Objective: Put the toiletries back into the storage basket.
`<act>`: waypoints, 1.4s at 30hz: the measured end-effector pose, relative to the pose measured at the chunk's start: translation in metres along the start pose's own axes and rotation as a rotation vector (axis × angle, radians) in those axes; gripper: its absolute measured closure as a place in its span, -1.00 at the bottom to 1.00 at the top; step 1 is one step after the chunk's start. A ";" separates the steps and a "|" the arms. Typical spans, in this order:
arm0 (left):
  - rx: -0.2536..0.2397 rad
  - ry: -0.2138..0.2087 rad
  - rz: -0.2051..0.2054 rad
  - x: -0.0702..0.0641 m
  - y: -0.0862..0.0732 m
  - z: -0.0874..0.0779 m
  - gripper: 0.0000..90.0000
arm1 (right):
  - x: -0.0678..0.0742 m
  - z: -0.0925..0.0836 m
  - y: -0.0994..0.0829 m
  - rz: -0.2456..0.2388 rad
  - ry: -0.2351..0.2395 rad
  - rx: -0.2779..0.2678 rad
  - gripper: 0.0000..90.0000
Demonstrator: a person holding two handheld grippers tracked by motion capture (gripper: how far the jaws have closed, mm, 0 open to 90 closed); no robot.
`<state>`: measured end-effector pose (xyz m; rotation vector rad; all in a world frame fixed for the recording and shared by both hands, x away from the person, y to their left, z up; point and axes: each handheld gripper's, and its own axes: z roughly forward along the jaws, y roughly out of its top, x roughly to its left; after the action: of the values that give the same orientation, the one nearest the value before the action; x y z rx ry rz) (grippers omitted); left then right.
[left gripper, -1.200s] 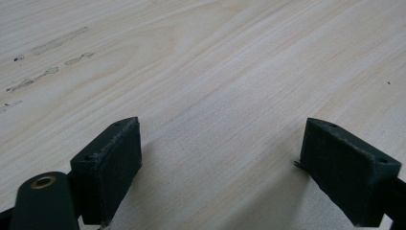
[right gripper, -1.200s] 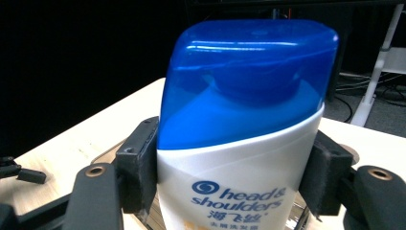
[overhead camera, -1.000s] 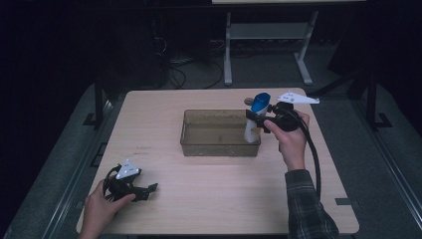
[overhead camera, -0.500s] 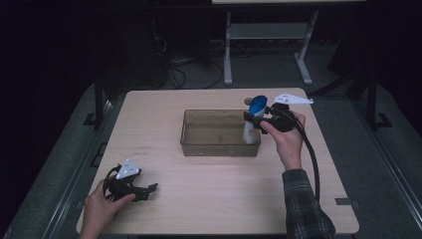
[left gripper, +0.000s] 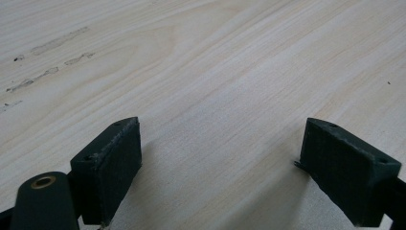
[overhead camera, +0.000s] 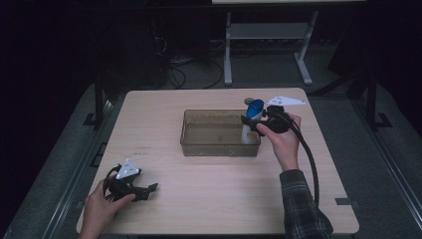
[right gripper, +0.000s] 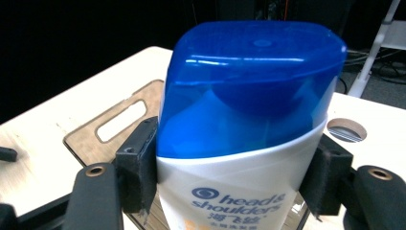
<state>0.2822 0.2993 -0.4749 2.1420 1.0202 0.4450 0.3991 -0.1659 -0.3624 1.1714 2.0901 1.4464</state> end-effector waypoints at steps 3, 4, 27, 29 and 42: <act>0.000 0.000 0.000 0.000 0.000 0.000 -0.71 | 0.000 0.002 -0.002 -0.002 -0.007 0.015 -0.26; 0.000 0.000 0.000 0.000 0.000 0.000 -0.71 | 0.000 0.003 -0.002 -0.001 -0.007 0.019 -0.26; 0.000 0.000 0.000 0.000 0.000 0.000 -0.71 | -0.001 0.019 -0.017 -0.012 -0.019 0.125 -0.26; 0.000 0.000 0.000 0.000 0.000 0.000 -0.71 | -0.003 0.020 -0.021 -0.003 -0.017 0.135 -0.26; 0.000 0.000 0.000 0.000 0.000 0.000 -0.71 | -0.003 0.020 -0.022 -0.019 -0.010 0.142 -0.27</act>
<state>0.2821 0.2993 -0.4749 2.1418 1.0206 0.4448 0.4047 -0.1588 -0.3913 1.2046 2.2219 1.2996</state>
